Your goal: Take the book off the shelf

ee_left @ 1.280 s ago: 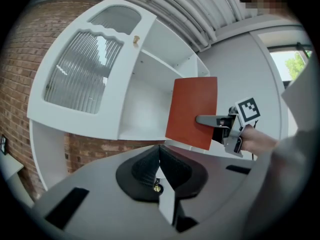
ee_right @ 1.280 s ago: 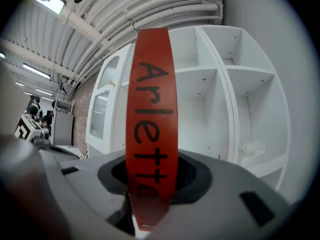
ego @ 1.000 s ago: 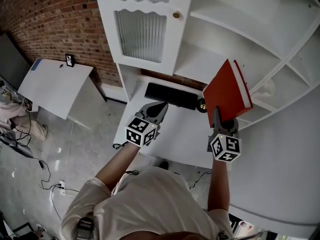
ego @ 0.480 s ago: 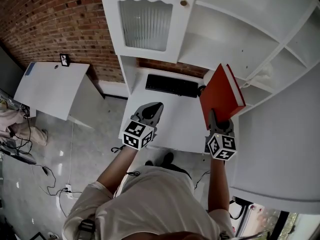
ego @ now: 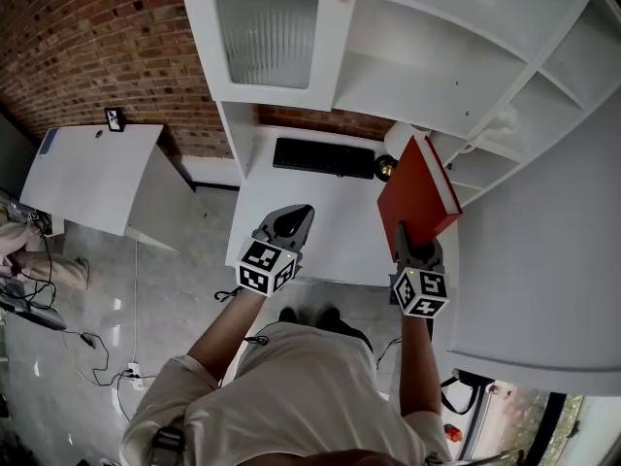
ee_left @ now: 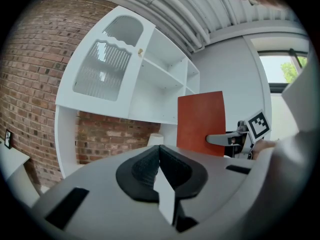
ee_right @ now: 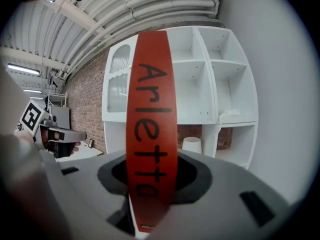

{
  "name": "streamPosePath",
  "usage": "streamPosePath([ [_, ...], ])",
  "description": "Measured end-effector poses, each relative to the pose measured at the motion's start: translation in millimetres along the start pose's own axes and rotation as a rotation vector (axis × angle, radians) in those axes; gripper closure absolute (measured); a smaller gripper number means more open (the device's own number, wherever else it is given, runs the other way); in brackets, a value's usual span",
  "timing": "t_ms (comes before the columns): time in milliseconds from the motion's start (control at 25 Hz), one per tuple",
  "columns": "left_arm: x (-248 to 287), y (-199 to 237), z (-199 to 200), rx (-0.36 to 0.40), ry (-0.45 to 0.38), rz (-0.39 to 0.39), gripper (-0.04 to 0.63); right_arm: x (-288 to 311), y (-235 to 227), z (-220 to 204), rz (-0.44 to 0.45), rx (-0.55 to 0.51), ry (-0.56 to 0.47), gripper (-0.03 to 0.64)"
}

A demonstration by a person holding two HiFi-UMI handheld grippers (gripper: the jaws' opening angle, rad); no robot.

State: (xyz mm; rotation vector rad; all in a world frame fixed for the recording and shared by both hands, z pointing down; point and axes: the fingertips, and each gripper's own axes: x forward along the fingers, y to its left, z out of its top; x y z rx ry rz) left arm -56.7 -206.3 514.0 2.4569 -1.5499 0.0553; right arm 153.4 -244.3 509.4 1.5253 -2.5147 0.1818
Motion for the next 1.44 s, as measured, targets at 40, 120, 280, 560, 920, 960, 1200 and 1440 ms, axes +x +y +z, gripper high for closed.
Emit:
streamPosePath([
  [40,0,-3,0,0.002,0.001,0.001,0.601,-2,-1,-1,0.005,-0.001,0.000,0.460],
  [120,1,-11,1,0.008,0.002,0.003,0.601,-5,-4,-2,0.015,-0.004,0.001,0.460],
  [280,4,-28,-3,0.017,0.018,0.011,0.601,-12,-14,-6,0.042,-0.004,0.004,0.460],
  [560,8,-51,-3,0.007,0.010,0.042,0.601,-23,-35,-5,0.078,-0.012,-0.007,0.462],
  [920,11,-65,1,-0.004,-0.006,0.075,0.601,-30,-49,1,0.103,-0.012,-0.028,0.462],
  [960,11,-66,1,-0.004,-0.007,0.078,0.601,-31,-50,1,0.104,-0.011,-0.030,0.461],
  [1200,13,-72,5,-0.006,-0.018,0.085,0.601,-33,-53,5,0.113,-0.009,-0.045,0.461],
  [1440,14,-76,9,-0.005,-0.023,0.084,0.601,-36,-56,7,0.118,-0.008,-0.047,0.461],
])
